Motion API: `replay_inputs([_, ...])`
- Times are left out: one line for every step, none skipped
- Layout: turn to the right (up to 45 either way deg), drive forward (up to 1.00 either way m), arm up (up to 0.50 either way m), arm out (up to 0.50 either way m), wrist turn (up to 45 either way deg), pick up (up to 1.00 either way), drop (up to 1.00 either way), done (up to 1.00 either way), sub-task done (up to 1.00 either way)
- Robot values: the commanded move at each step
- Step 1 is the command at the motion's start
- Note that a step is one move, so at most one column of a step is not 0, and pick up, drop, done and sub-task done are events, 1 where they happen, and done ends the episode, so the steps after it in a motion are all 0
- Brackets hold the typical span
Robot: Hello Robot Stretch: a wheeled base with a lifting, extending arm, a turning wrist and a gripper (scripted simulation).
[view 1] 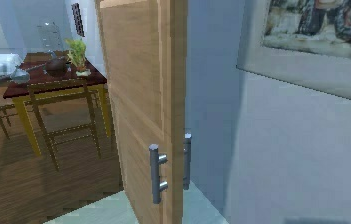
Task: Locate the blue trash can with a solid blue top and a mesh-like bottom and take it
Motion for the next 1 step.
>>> replay_inputs([0.0, 0.00, 0.00, 0.00, 0.0, 0.00, 0.00, 1.00, 0.00])
